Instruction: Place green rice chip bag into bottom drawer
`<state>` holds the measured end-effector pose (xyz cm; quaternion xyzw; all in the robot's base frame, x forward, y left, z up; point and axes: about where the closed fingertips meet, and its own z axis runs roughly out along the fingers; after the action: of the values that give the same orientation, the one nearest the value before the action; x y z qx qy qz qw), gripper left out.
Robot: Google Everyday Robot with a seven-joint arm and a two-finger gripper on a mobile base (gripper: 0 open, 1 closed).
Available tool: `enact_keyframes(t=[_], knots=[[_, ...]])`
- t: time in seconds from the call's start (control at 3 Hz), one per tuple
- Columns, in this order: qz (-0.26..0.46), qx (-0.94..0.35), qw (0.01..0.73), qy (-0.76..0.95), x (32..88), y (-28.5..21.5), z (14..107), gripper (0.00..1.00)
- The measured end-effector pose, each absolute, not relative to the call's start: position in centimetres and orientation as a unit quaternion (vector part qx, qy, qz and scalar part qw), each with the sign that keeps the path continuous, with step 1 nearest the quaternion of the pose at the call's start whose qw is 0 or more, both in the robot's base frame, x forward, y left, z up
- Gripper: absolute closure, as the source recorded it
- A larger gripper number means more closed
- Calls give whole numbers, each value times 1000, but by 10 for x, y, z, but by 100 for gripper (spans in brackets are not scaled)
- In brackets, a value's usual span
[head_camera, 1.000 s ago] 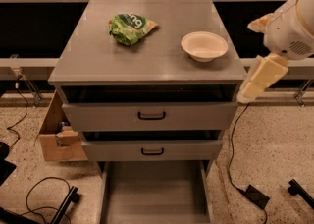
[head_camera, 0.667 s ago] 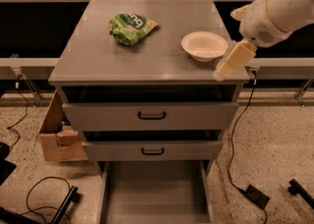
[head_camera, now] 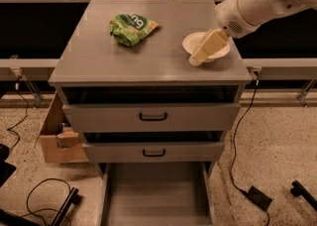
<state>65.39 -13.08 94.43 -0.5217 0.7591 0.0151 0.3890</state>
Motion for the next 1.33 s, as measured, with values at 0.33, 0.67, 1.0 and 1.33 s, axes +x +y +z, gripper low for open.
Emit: enact_keyframes(t=[0.33,0.67,1.0,1.33], knots=[[15,-522,389,759,654,-131,944,0],[13,-506,402,763,674,-126,945,0],[5,-494,412,766,726,-104,958,0],[8,-473,426,771,755,-77,975,0]])
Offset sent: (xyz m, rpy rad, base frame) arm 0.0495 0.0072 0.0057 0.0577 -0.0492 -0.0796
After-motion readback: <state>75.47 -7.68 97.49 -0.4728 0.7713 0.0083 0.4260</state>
